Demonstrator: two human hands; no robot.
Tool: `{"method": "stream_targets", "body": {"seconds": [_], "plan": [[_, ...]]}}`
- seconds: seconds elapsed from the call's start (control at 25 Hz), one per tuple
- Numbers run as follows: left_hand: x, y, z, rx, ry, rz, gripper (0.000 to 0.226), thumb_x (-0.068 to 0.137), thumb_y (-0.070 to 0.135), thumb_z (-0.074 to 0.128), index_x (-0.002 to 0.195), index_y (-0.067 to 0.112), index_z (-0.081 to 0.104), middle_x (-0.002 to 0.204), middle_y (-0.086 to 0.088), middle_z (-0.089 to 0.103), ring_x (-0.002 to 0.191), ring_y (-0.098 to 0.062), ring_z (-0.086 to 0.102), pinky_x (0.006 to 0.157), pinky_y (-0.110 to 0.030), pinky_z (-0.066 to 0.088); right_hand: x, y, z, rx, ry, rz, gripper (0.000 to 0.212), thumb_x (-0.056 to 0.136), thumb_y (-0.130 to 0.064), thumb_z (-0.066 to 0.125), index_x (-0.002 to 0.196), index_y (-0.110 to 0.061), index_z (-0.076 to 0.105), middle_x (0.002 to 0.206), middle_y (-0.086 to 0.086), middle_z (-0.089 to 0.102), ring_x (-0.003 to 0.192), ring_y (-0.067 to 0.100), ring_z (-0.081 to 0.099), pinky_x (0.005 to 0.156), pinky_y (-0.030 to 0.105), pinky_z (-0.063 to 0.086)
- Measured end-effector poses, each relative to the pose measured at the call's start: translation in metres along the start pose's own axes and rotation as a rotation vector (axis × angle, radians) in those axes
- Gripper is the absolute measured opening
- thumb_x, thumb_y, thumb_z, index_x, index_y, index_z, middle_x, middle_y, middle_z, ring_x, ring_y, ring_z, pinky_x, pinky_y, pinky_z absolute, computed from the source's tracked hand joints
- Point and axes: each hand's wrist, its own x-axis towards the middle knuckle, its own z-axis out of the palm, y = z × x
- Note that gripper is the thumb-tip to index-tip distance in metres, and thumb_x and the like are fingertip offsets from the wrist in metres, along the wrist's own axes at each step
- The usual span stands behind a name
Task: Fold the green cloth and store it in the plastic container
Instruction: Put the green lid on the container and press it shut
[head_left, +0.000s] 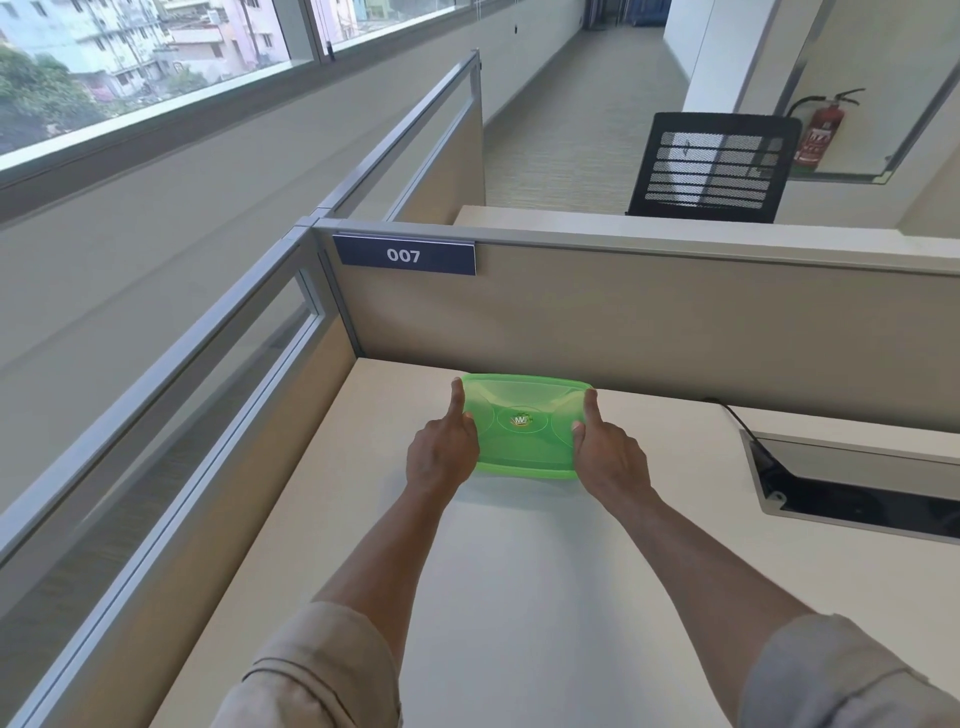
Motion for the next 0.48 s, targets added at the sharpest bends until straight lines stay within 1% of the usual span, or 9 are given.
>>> {"method": "stream_targets", "body": {"seconds": [0.12, 0.28, 0.48], "plan": [[0.0017, -0.0009, -0.0011, 0.027, -0.007, -0.002, 0.055, 0.101, 0.035, 0.022, 0.153, 0.037, 0.005, 0.089, -0.018, 0.068, 0.078, -0.037, 0.063, 0.068, -0.040, 0.046, 0.0004, 0.0002, -0.0029, -0.014, -0.022, 0.006, 0.055, 0.102, -0.034, 0.026, 0.152, -0.021, 0.007, 0.097, 0.020, 0.067, 0.089, 0.040, 0.062, 0.071, 0.041, 0.042], [0.0036, -0.0001, -0.0031, 0.066, -0.003, 0.003, 0.056, 0.101, 0.035, 0.022, 0.154, 0.036, 0.006, 0.089, -0.017, 0.068, 0.077, -0.037, 0.063, 0.067, -0.039, 0.044, 0.0008, 0.0010, -0.0057, -0.019, -0.043, 0.010, 0.056, 0.102, -0.035, 0.024, 0.153, -0.023, 0.006, 0.094, 0.020, 0.066, 0.087, 0.040, 0.062, 0.068, 0.040, 0.040], [0.0040, 0.0012, -0.0042, 0.074, -0.006, -0.004, 0.057, 0.100, 0.034, 0.023, 0.154, 0.036, 0.006, 0.089, -0.017, 0.068, 0.078, -0.037, 0.063, 0.067, -0.039, 0.043, 0.0026, 0.0013, -0.0075, -0.029, -0.069, 0.010, 0.055, 0.102, -0.036, 0.023, 0.153, -0.022, 0.007, 0.097, 0.020, 0.066, 0.089, 0.040, 0.061, 0.068, 0.040, 0.039]]}}
